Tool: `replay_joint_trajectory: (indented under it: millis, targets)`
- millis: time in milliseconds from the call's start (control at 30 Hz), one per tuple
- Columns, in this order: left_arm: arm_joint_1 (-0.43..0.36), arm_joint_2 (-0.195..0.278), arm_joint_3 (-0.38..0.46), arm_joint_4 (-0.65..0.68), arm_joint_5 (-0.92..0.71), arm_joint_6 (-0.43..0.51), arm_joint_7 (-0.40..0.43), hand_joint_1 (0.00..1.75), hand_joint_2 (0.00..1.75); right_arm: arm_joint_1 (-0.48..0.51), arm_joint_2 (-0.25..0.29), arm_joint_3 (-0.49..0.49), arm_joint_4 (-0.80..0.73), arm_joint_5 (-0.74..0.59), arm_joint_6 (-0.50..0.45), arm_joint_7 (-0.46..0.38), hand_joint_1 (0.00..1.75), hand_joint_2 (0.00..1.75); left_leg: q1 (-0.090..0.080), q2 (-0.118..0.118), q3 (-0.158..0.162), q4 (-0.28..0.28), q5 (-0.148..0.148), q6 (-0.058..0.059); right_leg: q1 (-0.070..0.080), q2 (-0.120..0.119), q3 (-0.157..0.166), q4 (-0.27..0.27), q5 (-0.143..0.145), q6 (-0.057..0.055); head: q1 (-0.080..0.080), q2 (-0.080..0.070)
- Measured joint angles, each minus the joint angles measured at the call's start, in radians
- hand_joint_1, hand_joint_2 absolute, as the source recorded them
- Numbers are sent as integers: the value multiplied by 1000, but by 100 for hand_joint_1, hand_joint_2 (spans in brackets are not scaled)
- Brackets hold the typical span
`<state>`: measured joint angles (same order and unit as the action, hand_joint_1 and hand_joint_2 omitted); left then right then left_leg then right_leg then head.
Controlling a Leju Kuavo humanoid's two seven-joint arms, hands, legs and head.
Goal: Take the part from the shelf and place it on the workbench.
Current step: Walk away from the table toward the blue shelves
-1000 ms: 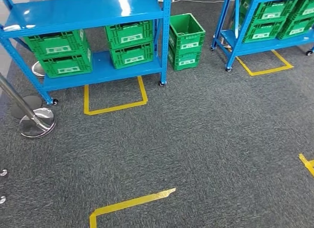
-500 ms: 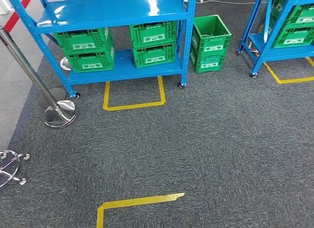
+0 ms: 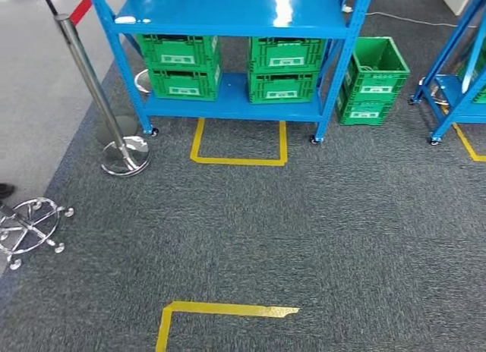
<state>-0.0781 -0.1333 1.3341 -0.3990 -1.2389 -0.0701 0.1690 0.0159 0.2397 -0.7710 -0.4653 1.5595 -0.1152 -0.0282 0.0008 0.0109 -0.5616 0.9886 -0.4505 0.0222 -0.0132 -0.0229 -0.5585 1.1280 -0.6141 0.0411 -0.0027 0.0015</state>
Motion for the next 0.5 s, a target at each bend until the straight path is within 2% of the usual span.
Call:
replay_joint_trajectory:
  millis: [33, 67, 100, 133, 200, 233, 267, 300, 367, 433, 500]
  targets:
    - [-2, 0, 0, 0, 0, 0, 0, 0, 0, 1, 0, 0, 1, 0, 1, 0, 0, 0, 0, -7, 0, 0, -1, 3, 0, 11, -35, 66, -26, 2, 2, 0]
    - [-3, 0, 0, -1, 1, 0, 1, 0, 0, 2, -1, -2, 1, 0, 4, 0, 0, 0, -1, -13, 0, 1, -2, 4, -1, 16, -66, 119, -40, 3, 3, 0]
    - [-2, 0, 1, -1, 2, 1, 2, 0, 0, 2, -1, -6, 2, 0, 9, 0, 0, 0, -1, -19, 2, 1, -3, 5, -1, 19, -85, 141, -34, 4, 3, 0]
    - [-2, 0, 2, -1, 3, 1, 2, 0, 0, 2, -1, -12, 3, 0, 16, 0, 0, 0, -1, -24, 4, 1, -4, 4, -1, 19, -85, 127, -9, 5, 4, 0]
    - [-1, -1, 3, -1, 8, 1, -1, 0, 0, 0, -1, -29, 3, 0, 31, 0, 0, 0, 0, -32, 11, 2, -9, -3, -3, 21, -41, 9, 70, 3, 4, 0]
    - [-2, 0, 4, -1, 11, 1, -4, 0, 0, -2, -1, -37, 3, 0, 38, 1, 0, 0, -2, -34, 13, 5, -12, -8, -3, 24, -14, -53, 96, 1, 5, 0]
    - [-2, 0, 4, -1, 14, 2, -8, 0, 0, -4, -1, -44, 4, 0, 43, 1, 0, 0, -3, -36, 13, 7, -14, -13, -4, 27, 5, -95, 110, -4, 5, 0]
    - [-3, 1, 4, -2, 15, 3, -10, 0, 0, -6, -1, -49, 5, 0, 46, 1, 0, 0, -6, -36, 12, 9, -16, -14, -4, 30, 14, -114, 112, -8, 6, 0]
    - [-3, 3, 5, -2, 16, 5, -14, 0, 0, -7, -1, -57, 6, 0, 50, 2, 0, 0, -8, -37, 10, 12, -16, -6, -4, 32, 17, -117, 112, -13, 5, 0]
    - [-3, 4, 5, -2, 20, 6, -25, 0, 0, -7, -1, -66, 7, 0, 55, 4, 0, 0, -7, -37, 11, 12, -15, 5, -2, 33, 18, -117, 112, -14, 5, 0]
    - [-3, 3, 5, -3, 30, 4, -46, 0, 0, -10, -1, -76, 9, 0, 60, 4, 0, 0, -6, -37, 13, 10, -15, 7, 1, 33, 18, -117, 110, -17, 5, 0]
